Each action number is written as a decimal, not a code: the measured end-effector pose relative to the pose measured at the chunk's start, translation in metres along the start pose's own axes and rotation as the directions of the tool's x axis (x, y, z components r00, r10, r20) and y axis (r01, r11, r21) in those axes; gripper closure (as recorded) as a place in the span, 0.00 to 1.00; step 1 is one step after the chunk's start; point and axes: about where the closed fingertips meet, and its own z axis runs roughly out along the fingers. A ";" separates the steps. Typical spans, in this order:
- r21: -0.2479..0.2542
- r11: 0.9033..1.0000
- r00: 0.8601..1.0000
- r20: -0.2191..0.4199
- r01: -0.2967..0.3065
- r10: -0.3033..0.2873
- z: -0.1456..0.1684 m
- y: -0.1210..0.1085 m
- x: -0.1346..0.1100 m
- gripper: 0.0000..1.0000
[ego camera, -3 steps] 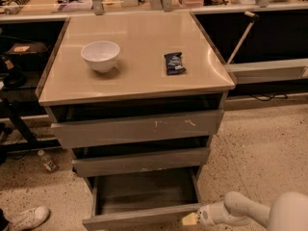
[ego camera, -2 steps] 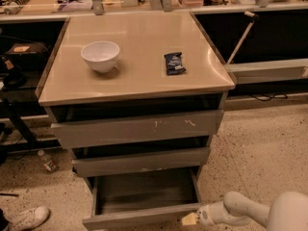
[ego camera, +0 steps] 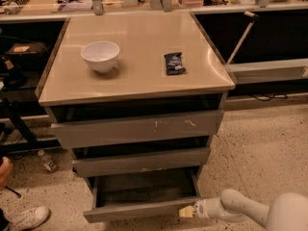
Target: Close bottom drawer
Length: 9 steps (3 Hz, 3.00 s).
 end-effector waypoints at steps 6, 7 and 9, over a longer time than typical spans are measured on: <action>0.042 0.999 0.981 0.194 0.003 -0.011 0.032 -0.019 -0.114 1.00; 0.044 0.999 0.979 0.203 0.005 -0.014 0.035 -0.020 -0.126 1.00; 0.057 0.998 0.977 0.208 0.033 -0.044 0.043 -0.014 -0.150 1.00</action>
Offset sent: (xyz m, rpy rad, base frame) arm 0.1041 -0.0022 0.0055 -0.0327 -0.1431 -0.1472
